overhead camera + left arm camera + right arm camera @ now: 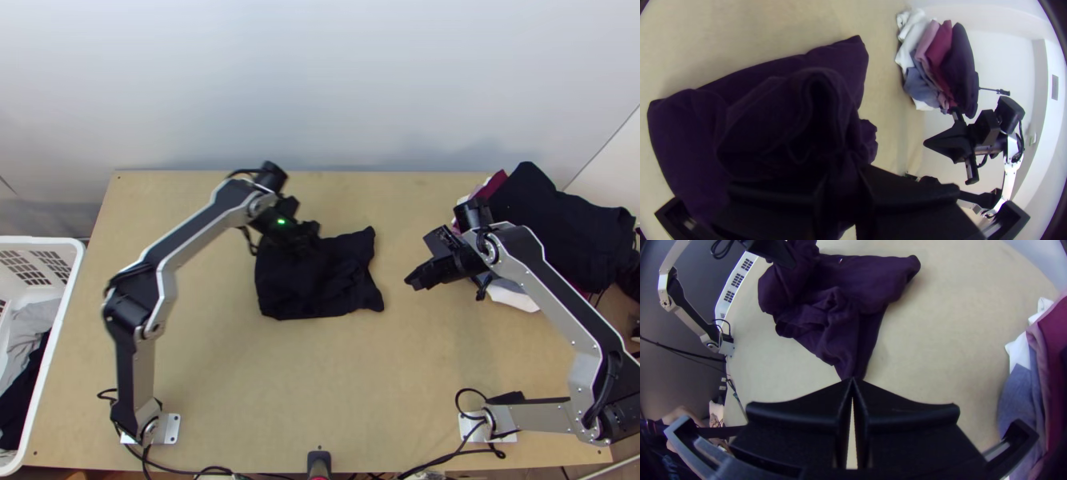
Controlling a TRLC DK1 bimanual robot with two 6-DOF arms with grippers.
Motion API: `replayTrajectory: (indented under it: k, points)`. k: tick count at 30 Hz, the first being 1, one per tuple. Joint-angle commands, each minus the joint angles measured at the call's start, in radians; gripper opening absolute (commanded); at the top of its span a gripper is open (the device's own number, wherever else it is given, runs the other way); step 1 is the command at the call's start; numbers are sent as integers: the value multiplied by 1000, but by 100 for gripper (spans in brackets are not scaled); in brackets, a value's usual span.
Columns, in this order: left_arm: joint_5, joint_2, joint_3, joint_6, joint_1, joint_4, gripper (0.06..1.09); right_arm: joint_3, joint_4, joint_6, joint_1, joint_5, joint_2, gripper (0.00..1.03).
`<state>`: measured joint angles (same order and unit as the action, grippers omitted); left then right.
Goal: Fold the t-shirt
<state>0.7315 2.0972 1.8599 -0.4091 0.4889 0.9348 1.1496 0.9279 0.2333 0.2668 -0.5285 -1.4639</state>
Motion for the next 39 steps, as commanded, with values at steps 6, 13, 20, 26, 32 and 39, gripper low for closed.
replayTrajectory:
  k: [6,13,20,26,32,39]
  points:
    - [-1,227,245,-57,134,-16,21,-62,-27,-6,-43,-1,24,3]
    - [-7,192,303,-50,140,-8,105,-77,-26,-6,-66,-1,62,3]
    - [-3,55,331,3,120,59,105,-77,-26,-5,-72,-1,68,3]
    - [-4,-31,229,274,-9,345,104,-39,-26,-12,-57,-1,59,3]
    - [-139,-126,-136,332,-70,210,61,52,-26,-31,-11,-2,5,3]
    - [-161,-146,-314,248,-52,24,10,180,-29,-49,118,-57,-136,3]
